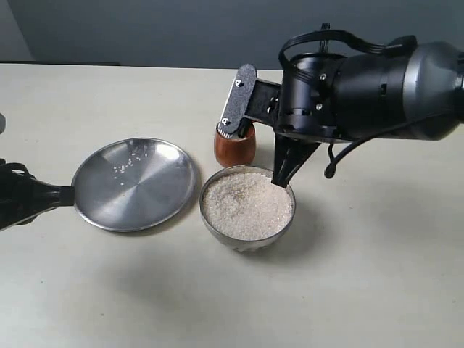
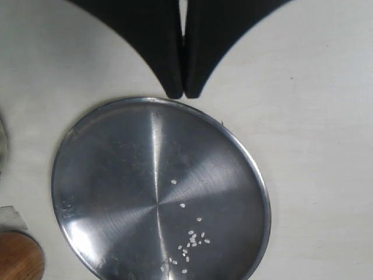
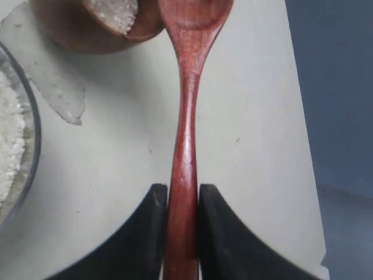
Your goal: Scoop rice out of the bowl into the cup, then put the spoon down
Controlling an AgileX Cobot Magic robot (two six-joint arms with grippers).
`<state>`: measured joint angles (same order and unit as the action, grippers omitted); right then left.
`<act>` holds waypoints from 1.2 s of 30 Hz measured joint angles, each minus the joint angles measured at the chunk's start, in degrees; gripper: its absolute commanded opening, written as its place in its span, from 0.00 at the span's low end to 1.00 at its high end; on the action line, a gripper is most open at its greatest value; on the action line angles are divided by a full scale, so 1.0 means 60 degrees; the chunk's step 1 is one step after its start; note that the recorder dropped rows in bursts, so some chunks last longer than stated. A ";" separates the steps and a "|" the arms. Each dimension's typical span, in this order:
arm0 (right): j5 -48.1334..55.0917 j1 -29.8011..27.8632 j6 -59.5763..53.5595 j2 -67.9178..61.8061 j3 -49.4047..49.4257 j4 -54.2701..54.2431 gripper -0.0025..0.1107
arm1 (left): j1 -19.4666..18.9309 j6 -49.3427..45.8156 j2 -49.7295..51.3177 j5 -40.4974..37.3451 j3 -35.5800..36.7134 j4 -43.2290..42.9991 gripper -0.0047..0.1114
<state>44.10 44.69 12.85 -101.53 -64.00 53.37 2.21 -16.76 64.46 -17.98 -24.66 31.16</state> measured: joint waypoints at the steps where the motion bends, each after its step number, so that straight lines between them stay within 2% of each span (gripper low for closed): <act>1: 0.0119 0.0000 -0.0079 -0.0123 0.0000 0.0014 0.02 | 0.0000 0.0000 0.0000 0.0000 0.0000 0.0000 0.04; 10: 0.0481 0.0588 -0.0074 -0.0346 -0.0015 0.1042 0.02 | 0.0000 0.0000 0.0000 0.0000 0.0000 0.0000 0.04; 16: 0.1178 0.0588 -0.0025 -0.0346 -0.0015 0.1198 0.02 | 0.0000 0.0000 0.0000 0.0000 0.0000 0.0000 0.04; 21: 0.0932 0.0588 0.1588 -0.0346 -0.0015 0.1049 0.02 | 0.0000 0.0000 0.0000 0.0000 0.0000 0.0000 0.04; 25: -0.0552 0.0588 0.2536 -0.0122 -0.0015 -0.0421 0.02 | 0.0000 0.0000 0.0000 0.0000 0.0000 0.0000 0.04; 27: -0.2405 0.0588 0.2716 -0.0049 -0.0015 -0.2623 0.02 | 0.0000 0.0000 0.0000 0.0000 0.0000 0.0000 0.04; 29: -0.3797 0.0588 0.2782 -0.0049 -0.0015 -0.3915 0.02 | 0.0000 0.0000 0.0000 0.0000 0.0000 0.0000 0.04; 32: -0.4551 0.0588 0.2841 -0.0165 -0.0406 -0.5264 0.02 | 0.0000 0.0000 0.0000 0.0000 0.0000 0.0000 0.04; 36: -0.4698 0.0843 0.2787 -0.1426 -0.1904 -0.6495 0.02 | 0.0000 0.0000 0.0000 0.0000 0.0000 0.0000 0.04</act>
<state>15.91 49.75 29.57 -110.08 -75.42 14.40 2.21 -16.76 64.46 -17.98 -24.66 31.16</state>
